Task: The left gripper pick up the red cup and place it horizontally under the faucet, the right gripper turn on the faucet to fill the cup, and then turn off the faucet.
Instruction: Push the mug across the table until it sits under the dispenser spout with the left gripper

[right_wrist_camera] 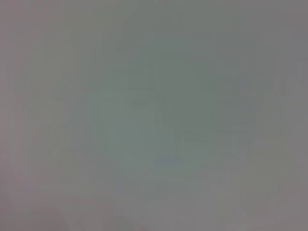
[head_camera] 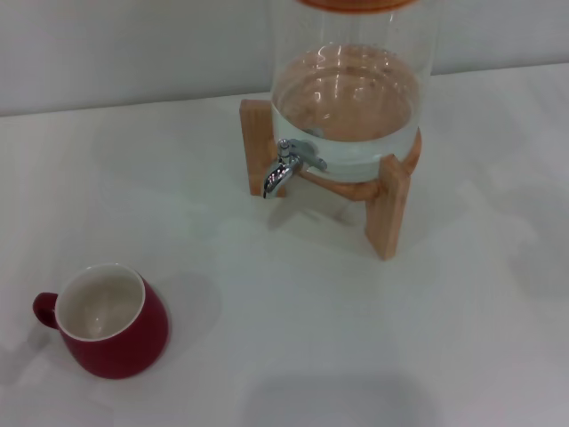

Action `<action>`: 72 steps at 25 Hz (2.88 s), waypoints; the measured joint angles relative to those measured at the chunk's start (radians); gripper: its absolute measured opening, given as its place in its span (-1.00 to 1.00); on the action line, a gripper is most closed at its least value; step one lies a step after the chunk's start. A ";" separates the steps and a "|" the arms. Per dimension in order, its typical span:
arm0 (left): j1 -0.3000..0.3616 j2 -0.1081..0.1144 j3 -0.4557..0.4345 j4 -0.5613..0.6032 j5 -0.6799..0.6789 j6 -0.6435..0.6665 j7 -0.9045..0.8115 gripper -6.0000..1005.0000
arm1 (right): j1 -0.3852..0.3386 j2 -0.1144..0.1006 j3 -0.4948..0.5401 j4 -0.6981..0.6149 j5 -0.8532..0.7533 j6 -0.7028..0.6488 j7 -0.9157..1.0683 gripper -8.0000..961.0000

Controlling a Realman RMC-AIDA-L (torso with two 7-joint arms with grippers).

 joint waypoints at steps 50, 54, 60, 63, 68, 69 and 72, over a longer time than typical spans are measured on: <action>-0.115 0.009 -0.028 -0.249 0.098 0.147 0.248 0.69 | -0.012 0.008 0.041 0.000 0.001 0.022 0.000 0.51; -0.130 0.009 -0.030 -0.255 0.120 0.156 0.248 0.69 | -0.012 0.009 0.041 0.000 0.001 0.024 0.001 0.51; -0.142 0.009 -0.027 -0.265 0.121 0.160 0.248 0.68 | -0.012 0.010 0.047 0.000 0.001 0.025 0.001 0.51; -0.152 0.009 -0.026 -0.265 0.131 0.167 0.243 0.68 | -0.013 0.010 0.050 0.000 0.001 0.025 0.001 0.51; -0.163 0.009 -0.026 -0.265 0.151 0.174 0.238 0.67 | -0.014 0.010 0.050 0.000 0.001 0.026 0.000 0.51; -0.165 0.009 -0.026 -0.265 0.151 0.176 0.238 0.67 | -0.014 0.010 0.050 0.000 0.001 0.027 0.000 0.51; -0.172 0.009 -0.025 -0.265 0.158 0.183 0.238 0.67 | -0.016 0.010 0.051 0.000 0.001 0.029 0.000 0.51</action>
